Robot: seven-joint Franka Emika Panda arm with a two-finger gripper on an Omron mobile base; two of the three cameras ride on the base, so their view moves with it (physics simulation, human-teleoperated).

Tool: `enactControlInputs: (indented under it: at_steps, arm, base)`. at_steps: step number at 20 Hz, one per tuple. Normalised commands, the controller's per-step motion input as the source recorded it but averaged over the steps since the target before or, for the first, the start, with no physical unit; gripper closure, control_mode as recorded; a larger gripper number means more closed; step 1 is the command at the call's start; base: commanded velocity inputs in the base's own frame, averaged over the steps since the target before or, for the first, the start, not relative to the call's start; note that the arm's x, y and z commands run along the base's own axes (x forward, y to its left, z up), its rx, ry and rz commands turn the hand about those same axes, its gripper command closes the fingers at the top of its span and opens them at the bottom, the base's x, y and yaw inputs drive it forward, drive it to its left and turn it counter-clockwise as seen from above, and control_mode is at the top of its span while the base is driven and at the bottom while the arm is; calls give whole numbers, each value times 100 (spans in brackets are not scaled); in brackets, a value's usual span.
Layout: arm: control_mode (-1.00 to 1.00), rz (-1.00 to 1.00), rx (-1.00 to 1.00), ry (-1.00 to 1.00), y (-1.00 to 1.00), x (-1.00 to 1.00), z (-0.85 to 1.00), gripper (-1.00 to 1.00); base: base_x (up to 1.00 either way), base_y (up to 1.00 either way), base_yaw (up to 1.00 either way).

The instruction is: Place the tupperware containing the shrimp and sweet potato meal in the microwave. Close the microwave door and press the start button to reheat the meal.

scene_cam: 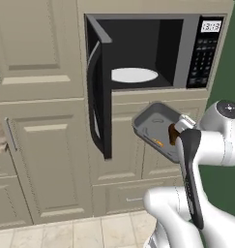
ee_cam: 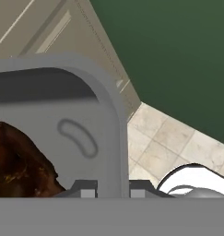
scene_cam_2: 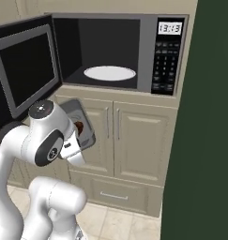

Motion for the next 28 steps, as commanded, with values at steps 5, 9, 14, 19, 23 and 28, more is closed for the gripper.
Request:
enactControlInputs:
  at_steps: [5,9,14,19,23,28]
  arm:
    - [100,0,0,0,0,0,0,100]
    - [100,0,0,0,0,0,0,100]
    - [100,0,0,0,0,0,0,100]
    - [100,0,0,0,0,0,0,100]
    - [-100,0,0,0,0,6,0,100]
    - [-100,0,0,0,-1,30,0,100]
  base:
    - [51,-6,5]
    - [48,-2,5]
    - [36,0,5]
    - [23,0,5]
    - [14,0,2]
    - [0,0,0]
